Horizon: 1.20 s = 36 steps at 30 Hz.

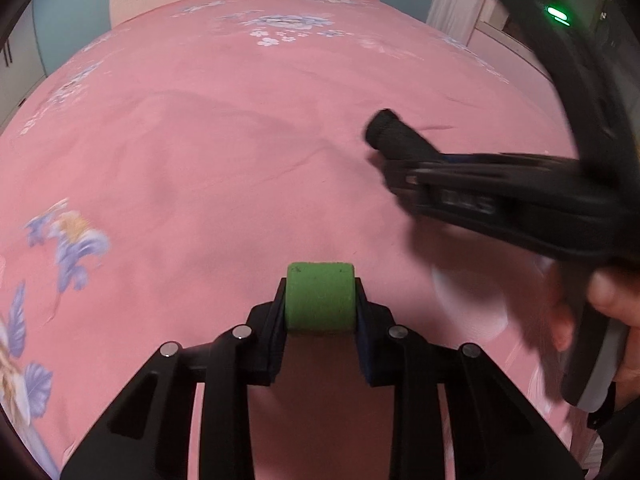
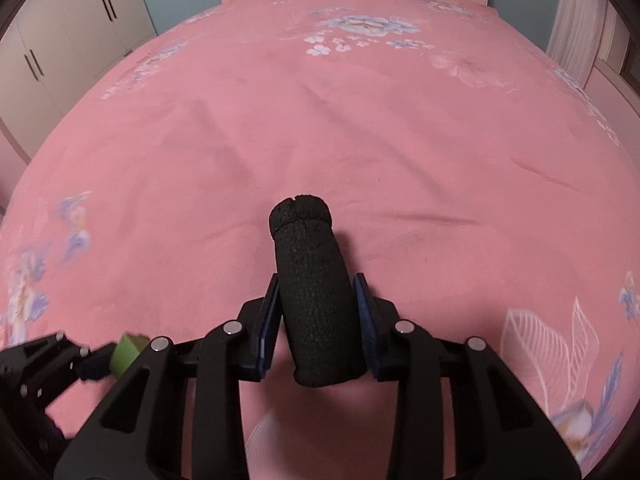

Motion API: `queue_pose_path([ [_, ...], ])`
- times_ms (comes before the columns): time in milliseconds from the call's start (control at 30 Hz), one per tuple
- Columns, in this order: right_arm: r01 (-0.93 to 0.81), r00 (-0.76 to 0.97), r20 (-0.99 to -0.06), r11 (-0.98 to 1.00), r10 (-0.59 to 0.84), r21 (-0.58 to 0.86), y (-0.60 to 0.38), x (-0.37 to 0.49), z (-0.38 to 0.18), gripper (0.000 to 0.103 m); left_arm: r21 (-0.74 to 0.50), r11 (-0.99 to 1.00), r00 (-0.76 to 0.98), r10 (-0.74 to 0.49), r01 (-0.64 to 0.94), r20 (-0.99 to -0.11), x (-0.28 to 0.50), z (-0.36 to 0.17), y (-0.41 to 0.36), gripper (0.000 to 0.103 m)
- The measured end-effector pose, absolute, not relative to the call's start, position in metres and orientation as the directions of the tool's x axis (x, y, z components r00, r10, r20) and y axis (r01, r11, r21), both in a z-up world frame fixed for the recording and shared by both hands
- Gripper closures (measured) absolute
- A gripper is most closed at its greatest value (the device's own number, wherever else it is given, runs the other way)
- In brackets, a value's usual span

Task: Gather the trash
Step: 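Grasp the green foam cube with the left tool while the right tool grasps the black foam tube, then carry the green cube and black tube with both tools down over the trash bin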

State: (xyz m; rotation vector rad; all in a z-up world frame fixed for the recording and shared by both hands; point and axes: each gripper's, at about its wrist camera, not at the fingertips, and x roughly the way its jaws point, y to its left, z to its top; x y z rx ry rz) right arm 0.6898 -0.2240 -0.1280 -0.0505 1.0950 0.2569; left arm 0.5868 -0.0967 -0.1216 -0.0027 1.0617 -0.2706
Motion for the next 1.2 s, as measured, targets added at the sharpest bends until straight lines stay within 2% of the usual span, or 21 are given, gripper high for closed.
queue_pose_path([
  [300,-0.284,0.482,-0.851,0.956,0.206,0.071,-0.207,0.603,-0.065,0.067,-0.077,0.981,0.514,-0.161,0.180,-0.842,0.530,-0.066,-0.056,0.071],
  [733,-0.341,0.555,-0.793,0.938,0.251,0.058,-0.183,0.451,0.036,0.067,-0.021,0.988,0.626,-0.114,0.155,-0.772,0.394,0.042,-0.009,0.071],
  [1200,-0.416,0.638,-0.714,0.909,0.289,-0.004,-0.157,0.312,0.121,0.067,0.064,0.991,0.717,-0.037,0.114,-0.696,0.272,0.109,0.021,0.071],
])
